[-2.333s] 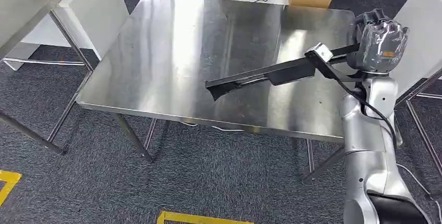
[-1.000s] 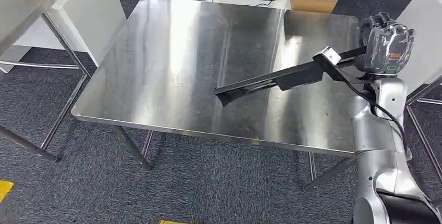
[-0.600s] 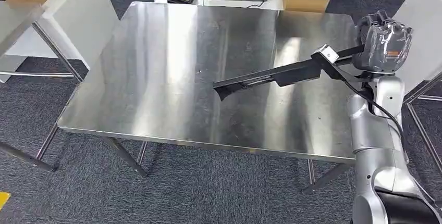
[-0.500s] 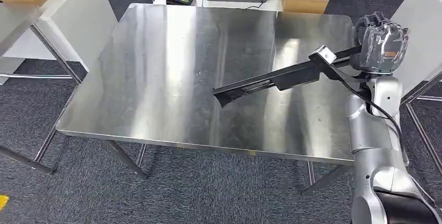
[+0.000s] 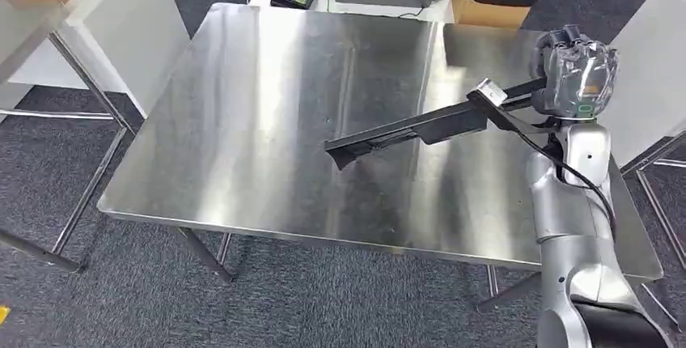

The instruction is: Take the parts from the cabinet and place them on the table.

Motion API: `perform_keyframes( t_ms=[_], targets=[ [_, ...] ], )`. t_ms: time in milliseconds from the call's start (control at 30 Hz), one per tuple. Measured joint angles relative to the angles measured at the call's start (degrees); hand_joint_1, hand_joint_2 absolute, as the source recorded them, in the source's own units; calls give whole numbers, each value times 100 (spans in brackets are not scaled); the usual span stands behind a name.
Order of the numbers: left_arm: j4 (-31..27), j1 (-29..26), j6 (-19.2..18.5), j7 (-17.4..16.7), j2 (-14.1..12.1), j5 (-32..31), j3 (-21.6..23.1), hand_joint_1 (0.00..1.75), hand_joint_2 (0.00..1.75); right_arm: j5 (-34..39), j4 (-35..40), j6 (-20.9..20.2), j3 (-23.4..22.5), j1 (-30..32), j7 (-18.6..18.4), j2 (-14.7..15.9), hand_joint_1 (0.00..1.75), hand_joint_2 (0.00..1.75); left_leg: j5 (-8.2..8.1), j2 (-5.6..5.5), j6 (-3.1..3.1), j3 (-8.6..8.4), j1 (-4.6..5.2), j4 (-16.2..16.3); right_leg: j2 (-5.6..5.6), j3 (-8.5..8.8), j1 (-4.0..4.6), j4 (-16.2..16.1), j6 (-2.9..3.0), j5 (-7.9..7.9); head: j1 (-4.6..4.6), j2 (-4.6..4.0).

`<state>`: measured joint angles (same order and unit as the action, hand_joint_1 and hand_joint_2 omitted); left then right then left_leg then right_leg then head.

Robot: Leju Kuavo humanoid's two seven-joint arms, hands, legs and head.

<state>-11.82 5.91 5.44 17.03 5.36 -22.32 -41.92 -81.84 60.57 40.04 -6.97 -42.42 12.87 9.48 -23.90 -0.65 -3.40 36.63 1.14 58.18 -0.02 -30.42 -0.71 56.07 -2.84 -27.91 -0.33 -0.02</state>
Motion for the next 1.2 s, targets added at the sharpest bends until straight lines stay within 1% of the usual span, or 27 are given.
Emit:
perform_keyframes(
  t_ms=[67, 100, 133, 167, 200, 267, 300, 367, 433, 500, 533, 567, 600, 633, 667, 700, 733, 767, 833, 867, 900, 933, 967, 1000, 1033, 1067, 1200],
  targets=[
    [0, -1, -61, 15, 0, -59, 2, 0, 175, -331, 100, 0, 0, 73, -156, -48, 175, 175, 0, 1, -1, -1, 0, 0, 0, 4, -1, -13, 1, 0, -4, 0],
    [0, 5, -83, 26, 2, -83, 2, 0, 175, -516, 159, 0, 11, 123, -346, -57, 175, 175, -1, 1, -3, -3, 0, 0, 0, 2, -1, -17, 2, -2, 0, 0],
    [0, 6, -120, 26, 2, -116, 2, 0, 175, -674, 233, 0, 93, 185, -740, -9, 175, 175, 0, 0, -7, -7, 0, 0, 0, -2, -2, -24, 1, -1, -4, 0],
    [0, 10, -140, 26, 0, -118, 5, 0, 175, -725, 300, 0, 265, 259, -1222, 95, 175, 175, 4, -11, -15, -8, 0, 0, -5, 4, -2, -30, 1, 0, -9, 0],
    [0, 11, -170, 24, 0, -120, 5, 0, 175, -773, 365, 0, 618, 313, -1813, 311, 175, 175, 7, -30, -21, -6, 0, 0, -20, 9, -2, -30, 0, 0, 2, 0],
    [0, -1, -199, 22, 0, -125, 5, 0, 175, -804, 387, 0, 1284, 317, -2574, 661, 175, 175, 10, -25, -25, -7, 3, -1, -19, 23, -2, -30, -5, 6, -2, 0],
    [0, 1, -205, 15, -4, -125, 5, 0, 175, -806, 393, 0, 1654, 314, -2847, 814, 175, 175, 10, -13, -26, -10, 3, -1, -16, 23, -1, -31, -10, 9, -2, 2],
    [0, 16, -214, 15, -9, -125, 5, 0, 175, -806, 400, 0, 2170, 319, -2972, 1042, 175, 175, 11, 8, -27, -23, 7, -1, -5, 25, -3, -32, -22, 18, -7, 2],
    [0, 20, -214, 15, -9, -125, 5, 0, 175, -804, 411, 0, 2451, 323, -3012, 1165, 175, 175, 12, 10, -29, -33, 6, 0, -3, 33, -2, -32, -23, 19, -4, 2],
    [0, 16, -221, 15, -9, -125, 5, 0, 175, -806, 428, 0, 2610, 321, -3040, 1262, 175, 175, 14, 8, -32, -39, 3, -1, -4, 37, -2, -32, -26, 21, -7, 0],
    [0, 16, -221, 15, -11, -124, 5, 0, 175, -804, 428, 0, 2673, 319, -3200, 1299, 175, 175, 14, 8, -32, -40, -2, -1, -4, 38, -1, -32, -26, 21, -4, 0],
    [0, 18, -218, 15, -9, -125, 5, 0, 175, -804, 422, 0, 2822, 302, -3568, 1353, 175, 175, 14, 6, -32, -40, -3, -1, -5, 41, 2, -30, -26, 20, -4, 0],
    [0, 16, -221, 15, -9, -122, 5, 0, 175, -804, 383, 0, 3100, 256, -3937, 1438, 175, 175, 15, 5, -31, -40, -3, -1, -5, 43, 5, -29, -26, 20, -5, 0],
    [0, 10, -218, 17, -9, -111, 2, 0, 175, -804, 327, 0, 3418, 184, -4169, 1533, 175, 175, 15, 10, -31, -41, -4, -1, -3, 40, 5, -29, -26, 20, -7, 0],
    [0, 9, -207, 15, -11, -68, 5, 0, 175, -806, 269, 0, 3736, 139, -4318, 1613, 175, 175, 14, 17, -31, -42, -8, -1, 0, 42, 6, -28, -26, 20, -4, 0],
    [0, 10, -199, 22, -9, -44, 5, 0, 175, -771, 172, 0, 3972, 117, -4363, 1620, 175, 175, 13, 19, -30, -47, -15, -1, 3, 47, 15, -29, -25, 21, -4, 0],
    [0, 9, -196, 44, -11, -24, 5, 0, 175, -574, 19, 0, 4157, 111, -4161, 1607, 175, 175, 12, 20, -28, -52, -19, -1, 4, 50, 17, -29, -25, 20, -2, 0],
    [0, 4, -199, 52, -11, 2, 0, 0, 175, -335, -323, -7, 4219, 86, -3711, 1514, 175, 175, 10, 23, -26, -61, -20, -1, 7, 53, 17, -30, -24, 20, -4, 0],
    [0, -14, -249, 120, -20, 15, -6, 0, 175, 115, -1274, -287, 3995, 1, -2417, 1219, 175, 175, 10, 14, -25, -61, -20, -1, 4, 60, 18, -29, -23, 19, -4, 0],
    [0, -33, -267, 144, -26, 15, -15, 0, 175, 266, -1747, -546, 3908, -80, -2097, 1064, 175, 175, 12, 13, -26, -61, -21, -2, 3, 56, 17, -29, -23, 18, -11, 0],
    [0, -53, -308, 168, -35, 11, -30, 0, 175, 394, -2179, -880, 3798, -129, -1953, 935, 175, 175, 13, 10, -27, -61, -24, -2, -3, 57, 16, -29, -22, 18, -2, 0],
    [0, -82, -323, 179, -42, 2, -44, 0, 175, 532, -2386, -1044, 3685, -263, -1877, 852, 175, 175, 10, 12, -24, -79, -28, -2, -2, 4, 13, -31, -17, 13, -5, 0],
    [0, -101, -356, 184, -46, -11, -55, 0, 175, 619, -2679, -1358, 3545, -407, -1744, 774, 175, 175, -5, 13, -5, -102, -39, -2, -1, 30, 12, -33, 10, -6, -20, 0],
    [0, -104, -354, 181, -48, -48, -59, 0, 175, 689, -2882, -1548, 3418, -435, -1656, 739, 175, 175, -16, 8, -10, -119, -42, -2, -4, 60, 14, -39, 18, -12, 4, 0],
    [0, -109, -345, 177, -48, -68, -67, 0, 175, 717, -3012, -1637, 3299, -478, -1589, 706, 175, 175, -22, 1, -13, -137, -42, -3, -7, 80, 14, -42, 25, -29, -5, 2],
    [0, -117, -339, 173, -48, -76, -81, 0, 175, 729, -3111, -1677, 3226, -512, -1556, 675, 0, 0, -27, -7, -11, -149, -41, -3, -8, 94, 14, -42, 19, -33, 0, 0],
    [0, -151, -227, 83, -50, -100, -105, 0, 175, 781, -3490, -1890, 2993, -508, -1469, 606, 0, 0, -39, -8, -6, -171, -39, -3, -8, 121, 14, -46, 14, -32, 2, 0]
  ],
)
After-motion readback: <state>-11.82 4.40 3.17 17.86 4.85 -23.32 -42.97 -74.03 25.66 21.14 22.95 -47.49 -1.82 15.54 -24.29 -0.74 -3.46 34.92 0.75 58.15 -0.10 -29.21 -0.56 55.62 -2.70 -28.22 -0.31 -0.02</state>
